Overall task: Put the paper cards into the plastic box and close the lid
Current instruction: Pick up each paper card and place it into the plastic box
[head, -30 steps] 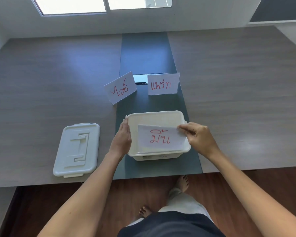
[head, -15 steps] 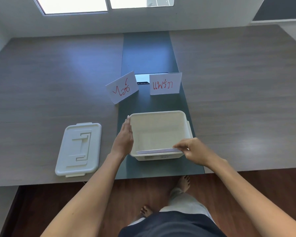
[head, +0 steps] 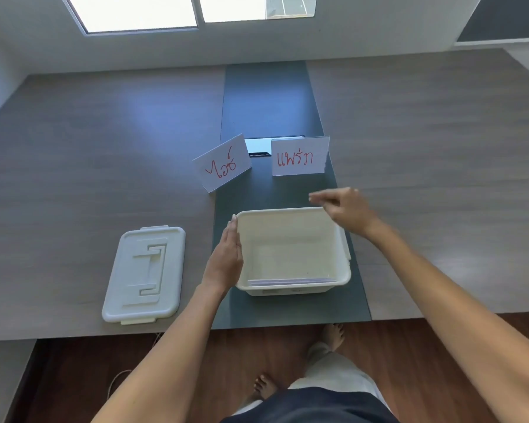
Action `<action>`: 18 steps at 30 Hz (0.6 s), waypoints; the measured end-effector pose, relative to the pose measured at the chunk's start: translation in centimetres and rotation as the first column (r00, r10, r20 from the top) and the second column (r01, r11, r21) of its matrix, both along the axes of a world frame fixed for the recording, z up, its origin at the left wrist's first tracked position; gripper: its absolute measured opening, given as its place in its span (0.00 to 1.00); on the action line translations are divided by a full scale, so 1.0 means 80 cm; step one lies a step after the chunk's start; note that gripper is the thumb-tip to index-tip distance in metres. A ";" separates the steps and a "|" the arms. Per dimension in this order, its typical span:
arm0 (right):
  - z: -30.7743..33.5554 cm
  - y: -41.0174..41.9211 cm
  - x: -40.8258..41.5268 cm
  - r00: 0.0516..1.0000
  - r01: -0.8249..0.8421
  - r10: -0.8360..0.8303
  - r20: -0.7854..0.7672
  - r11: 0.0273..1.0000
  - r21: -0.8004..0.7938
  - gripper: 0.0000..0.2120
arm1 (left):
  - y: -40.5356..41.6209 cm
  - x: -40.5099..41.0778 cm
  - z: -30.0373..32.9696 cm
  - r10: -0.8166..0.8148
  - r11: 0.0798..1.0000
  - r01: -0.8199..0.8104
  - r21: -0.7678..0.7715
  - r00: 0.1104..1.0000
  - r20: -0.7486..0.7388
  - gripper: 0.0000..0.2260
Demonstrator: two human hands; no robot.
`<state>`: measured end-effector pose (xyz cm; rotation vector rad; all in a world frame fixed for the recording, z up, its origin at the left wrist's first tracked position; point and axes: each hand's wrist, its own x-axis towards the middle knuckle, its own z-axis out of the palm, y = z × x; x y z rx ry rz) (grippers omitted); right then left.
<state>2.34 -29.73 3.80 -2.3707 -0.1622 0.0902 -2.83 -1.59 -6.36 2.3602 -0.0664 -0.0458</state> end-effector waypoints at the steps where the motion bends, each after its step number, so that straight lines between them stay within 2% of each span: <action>1: 0.005 0.000 0.017 0.999 0.045 -0.046 0.010 0.999 0.024 0.12 | 0.000 -0.001 0.000 0.008 1.000 -0.008 -0.022 1.000 -0.008 0.24; 5: 0.016 0.002 0.090 0.992 0.126 -0.127 0.025 0.992 0.017 0.16 | -0.001 -0.001 -0.001 -0.002 1.000 0.002 -0.010 1.000 -0.001 0.24; 9: 0.013 0.008 0.160 0.994 0.106 -0.105 0.016 0.987 -0.120 0.20 | -0.002 0.001 -0.001 -0.022 0.999 0.021 0.043 1.000 0.020 0.24; 13: -0.004 0.014 0.214 0.999 0.046 -0.045 0.008 0.971 -0.234 0.21 | -0.002 0.000 -0.002 -0.009 0.999 0.009 0.033 1.000 0.007 0.25; 18: -0.036 0.011 0.267 0.998 0.012 -0.037 -0.054 0.915 -0.404 0.21 | -0.001 -0.001 -0.003 -0.005 0.999 0.004 0.038 1.000 0.013 0.24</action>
